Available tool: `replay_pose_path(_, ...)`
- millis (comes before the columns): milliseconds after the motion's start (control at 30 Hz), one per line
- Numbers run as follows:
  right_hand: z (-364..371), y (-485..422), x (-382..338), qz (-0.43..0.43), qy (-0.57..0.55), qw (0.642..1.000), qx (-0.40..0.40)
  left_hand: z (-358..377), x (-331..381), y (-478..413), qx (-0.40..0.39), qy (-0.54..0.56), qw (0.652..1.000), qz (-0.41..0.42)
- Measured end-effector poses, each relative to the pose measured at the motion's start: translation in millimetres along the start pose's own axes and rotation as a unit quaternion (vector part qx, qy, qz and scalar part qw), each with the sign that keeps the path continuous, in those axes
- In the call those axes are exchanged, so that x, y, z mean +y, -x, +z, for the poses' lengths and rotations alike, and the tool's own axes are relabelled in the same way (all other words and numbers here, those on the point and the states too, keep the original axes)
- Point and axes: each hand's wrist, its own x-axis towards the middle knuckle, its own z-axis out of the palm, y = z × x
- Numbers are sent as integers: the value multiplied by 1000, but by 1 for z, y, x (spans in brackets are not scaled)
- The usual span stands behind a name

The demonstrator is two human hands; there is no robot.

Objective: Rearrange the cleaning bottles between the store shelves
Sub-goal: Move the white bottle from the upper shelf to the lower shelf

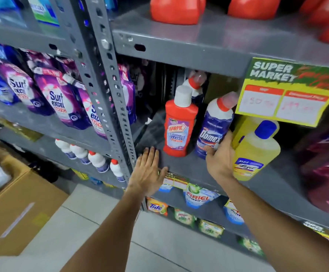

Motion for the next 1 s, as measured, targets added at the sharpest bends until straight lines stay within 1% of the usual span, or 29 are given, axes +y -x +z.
replay_pose_path(133,9,-14,-5,9,21,1000,21,-1,-3,-1,-13,-2,1000,10)
replay_pose_path(267,12,-20,-7,24,34,999,23,0,-8,-1,-9,0,1000,23)
replay_pose_path(367,10,-5,-12,52,27,997,46,3,-8,-1,-3,-1,1000,24)
replay_pose_path(433,13,14,-9,55,-13,996,67,4,-9,0,3,6,1000,28)
replay_pose_path(533,24,44,-7,32,-101,994,35,5,-10,1,8,19,999,31)
replay_pose_path(633,31,45,-18,4,-163,986,-46,6,-9,1,11,15,999,30)
replay_pose_path(733,39,22,-25,-42,-165,980,-108,7,-8,0,11,9,1000,27)
replay_pose_path(800,45,8,-25,-49,-151,979,-128,8,-8,1,16,11,1000,23)
replay_pose_path(900,54,-2,-20,-47,-125,981,-137,11,-10,0,17,14,999,24)
replay_pose_path(1000,54,2,-16,-45,-127,982,-131,12,-11,-2,15,12,1000,22)
